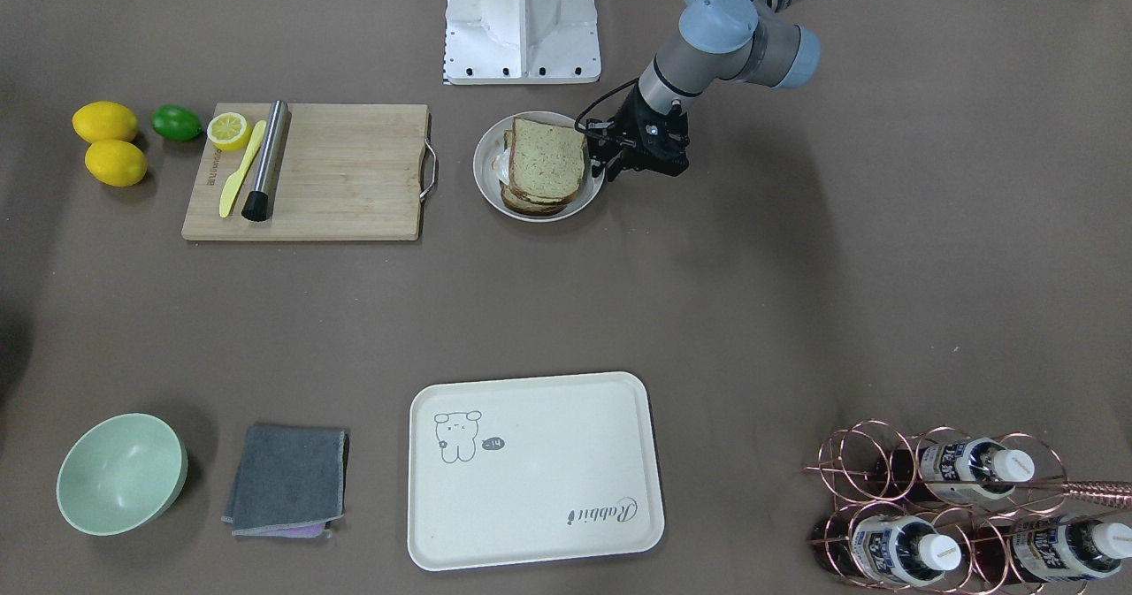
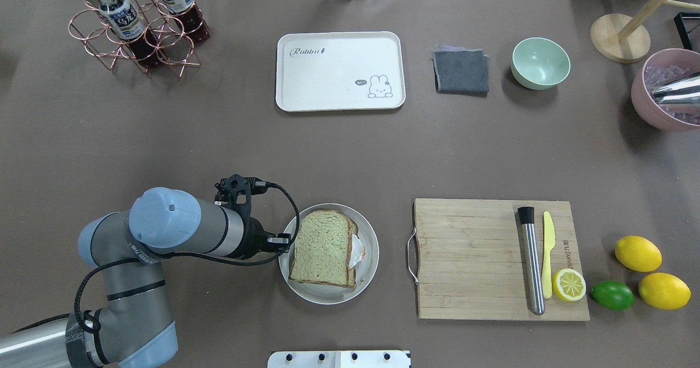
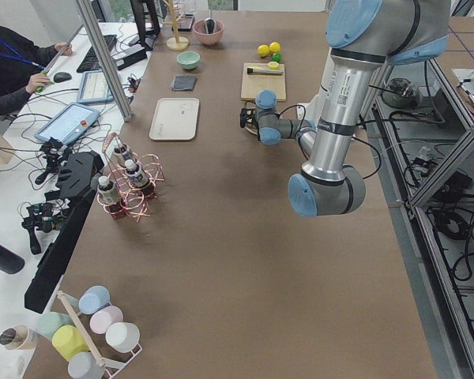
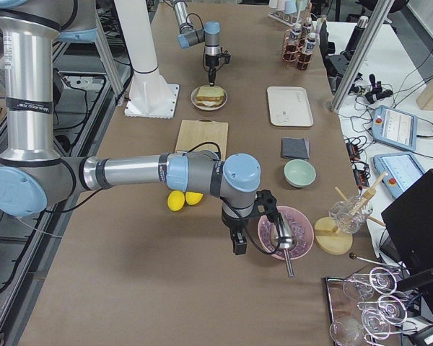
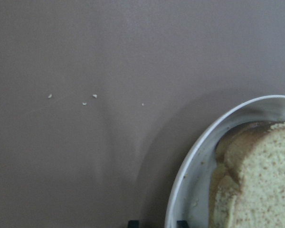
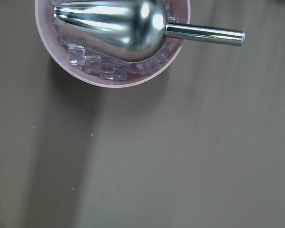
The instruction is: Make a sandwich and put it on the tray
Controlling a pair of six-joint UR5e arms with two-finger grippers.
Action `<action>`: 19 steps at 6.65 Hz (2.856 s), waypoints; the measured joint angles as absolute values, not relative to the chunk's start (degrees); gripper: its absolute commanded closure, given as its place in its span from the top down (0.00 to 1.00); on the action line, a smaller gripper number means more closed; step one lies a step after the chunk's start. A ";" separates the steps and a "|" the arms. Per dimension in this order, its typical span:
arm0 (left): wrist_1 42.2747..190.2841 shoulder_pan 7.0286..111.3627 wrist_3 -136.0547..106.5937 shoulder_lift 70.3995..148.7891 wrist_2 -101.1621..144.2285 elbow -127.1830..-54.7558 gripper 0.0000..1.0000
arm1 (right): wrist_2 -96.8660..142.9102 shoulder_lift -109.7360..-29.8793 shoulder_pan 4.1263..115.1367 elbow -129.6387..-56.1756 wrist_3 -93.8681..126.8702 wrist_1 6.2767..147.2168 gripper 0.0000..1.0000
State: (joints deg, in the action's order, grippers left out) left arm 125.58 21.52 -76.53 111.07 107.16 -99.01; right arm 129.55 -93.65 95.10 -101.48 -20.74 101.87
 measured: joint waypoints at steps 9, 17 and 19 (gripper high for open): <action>125.64 35.73 -72.81 119.41 119.74 -93.87 0.00 | 129.58 -94.87 95.10 -100.91 -20.60 101.52 1.00; 132.97 50.67 -66.49 151.02 124.11 -43.46 0.00 | 129.64 -95.25 95.10 -100.79 -20.05 101.51 1.00; 134.83 49.87 -66.45 153.91 119.92 -37.90 0.00 | 129.64 -95.22 95.10 -100.55 -20.12 101.52 1.00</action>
State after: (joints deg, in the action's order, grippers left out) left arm 134.83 49.87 -66.45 153.91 119.92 -37.90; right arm 129.64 -95.22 95.10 -100.55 -20.12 101.52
